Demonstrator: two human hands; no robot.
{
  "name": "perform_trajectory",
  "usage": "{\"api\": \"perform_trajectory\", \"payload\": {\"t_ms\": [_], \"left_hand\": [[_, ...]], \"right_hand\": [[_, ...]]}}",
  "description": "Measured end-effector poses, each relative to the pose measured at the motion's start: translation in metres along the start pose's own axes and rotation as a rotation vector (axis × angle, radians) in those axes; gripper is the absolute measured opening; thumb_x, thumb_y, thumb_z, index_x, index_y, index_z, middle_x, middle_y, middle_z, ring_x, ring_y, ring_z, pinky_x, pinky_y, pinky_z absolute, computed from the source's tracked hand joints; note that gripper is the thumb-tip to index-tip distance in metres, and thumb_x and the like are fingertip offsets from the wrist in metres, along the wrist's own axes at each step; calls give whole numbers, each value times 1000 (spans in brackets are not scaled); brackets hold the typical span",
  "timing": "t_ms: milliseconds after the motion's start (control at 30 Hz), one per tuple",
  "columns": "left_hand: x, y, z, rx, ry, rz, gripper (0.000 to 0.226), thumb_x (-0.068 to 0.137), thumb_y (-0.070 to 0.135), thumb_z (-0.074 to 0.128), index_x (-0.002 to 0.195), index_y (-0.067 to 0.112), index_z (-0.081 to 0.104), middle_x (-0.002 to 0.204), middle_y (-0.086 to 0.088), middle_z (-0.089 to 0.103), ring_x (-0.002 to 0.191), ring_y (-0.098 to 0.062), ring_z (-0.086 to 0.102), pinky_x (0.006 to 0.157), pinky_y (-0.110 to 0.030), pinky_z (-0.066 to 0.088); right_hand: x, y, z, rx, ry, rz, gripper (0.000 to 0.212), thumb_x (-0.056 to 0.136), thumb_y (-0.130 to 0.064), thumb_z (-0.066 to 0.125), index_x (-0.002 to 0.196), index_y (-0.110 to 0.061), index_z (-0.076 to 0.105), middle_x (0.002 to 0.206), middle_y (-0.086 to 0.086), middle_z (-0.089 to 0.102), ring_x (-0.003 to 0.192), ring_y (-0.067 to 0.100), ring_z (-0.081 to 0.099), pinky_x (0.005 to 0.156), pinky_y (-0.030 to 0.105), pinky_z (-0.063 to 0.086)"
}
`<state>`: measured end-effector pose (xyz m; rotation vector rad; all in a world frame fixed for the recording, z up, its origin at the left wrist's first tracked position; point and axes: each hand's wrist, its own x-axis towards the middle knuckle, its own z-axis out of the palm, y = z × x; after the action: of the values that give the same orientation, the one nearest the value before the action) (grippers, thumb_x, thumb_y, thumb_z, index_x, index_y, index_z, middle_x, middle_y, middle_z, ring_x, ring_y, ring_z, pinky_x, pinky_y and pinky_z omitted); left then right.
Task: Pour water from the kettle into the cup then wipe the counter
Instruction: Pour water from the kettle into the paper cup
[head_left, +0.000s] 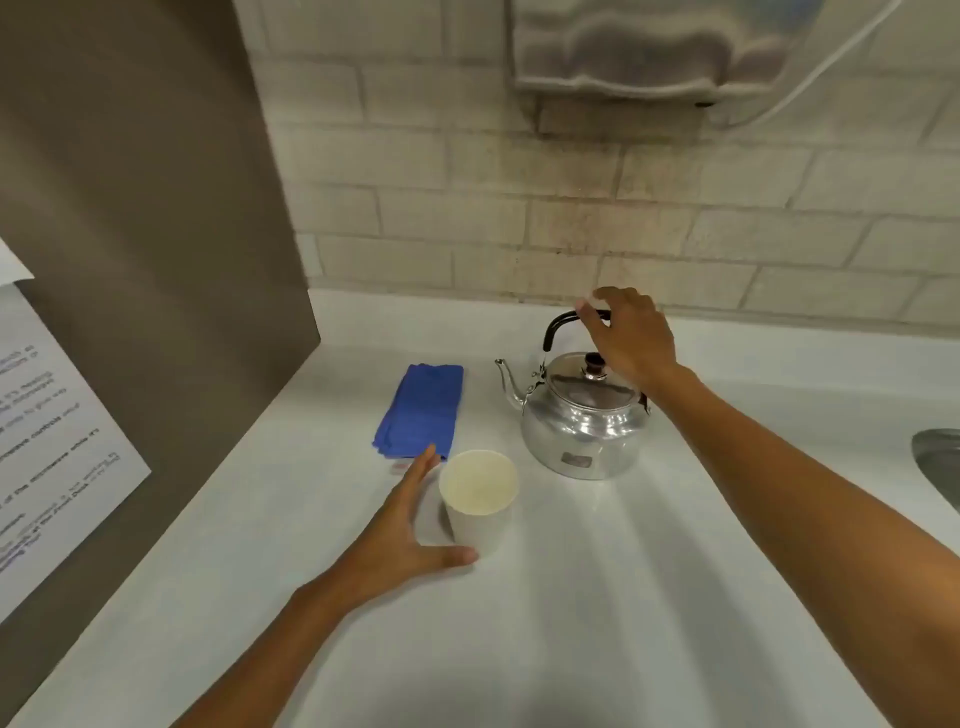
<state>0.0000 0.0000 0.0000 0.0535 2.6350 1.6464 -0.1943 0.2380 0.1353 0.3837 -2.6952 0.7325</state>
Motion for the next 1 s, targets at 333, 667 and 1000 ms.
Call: {"api": "perform_trajectory", "payload": {"t_ms": [333, 667, 1000], "left_hand": [[26, 13, 23, -97, -18, 18, 92, 50, 46, 84, 124, 42, 30, 122, 21, 46, 115, -3, 47, 83, -11, 44], [36, 17, 32, -88, -29, 38, 79, 63, 25, 82, 122, 35, 30, 116, 19, 45, 105, -2, 49, 75, -2, 41], [37, 4, 33, -166, -15, 29, 81, 60, 23, 83, 122, 36, 32, 113, 24, 47, 104, 2, 50, 73, -1, 45]], "right_hand": [[19, -3, 5, -90, -16, 67, 53, 88, -58, 40, 64, -12, 50, 67, 4, 54, 72, 28, 54, 63, 32, 37], [27, -13, -1, -111, -105, 170, 65, 83, -67, 41, 46, -14, 34, 50, 2, 42, 56, 24, 49, 62, 31, 38], [12, -11, -19, -73, -15, 203, 53, 80, -47, 53, 43, -14, 34, 42, -1, 37, 42, 18, 38, 46, 26, 28]]}}
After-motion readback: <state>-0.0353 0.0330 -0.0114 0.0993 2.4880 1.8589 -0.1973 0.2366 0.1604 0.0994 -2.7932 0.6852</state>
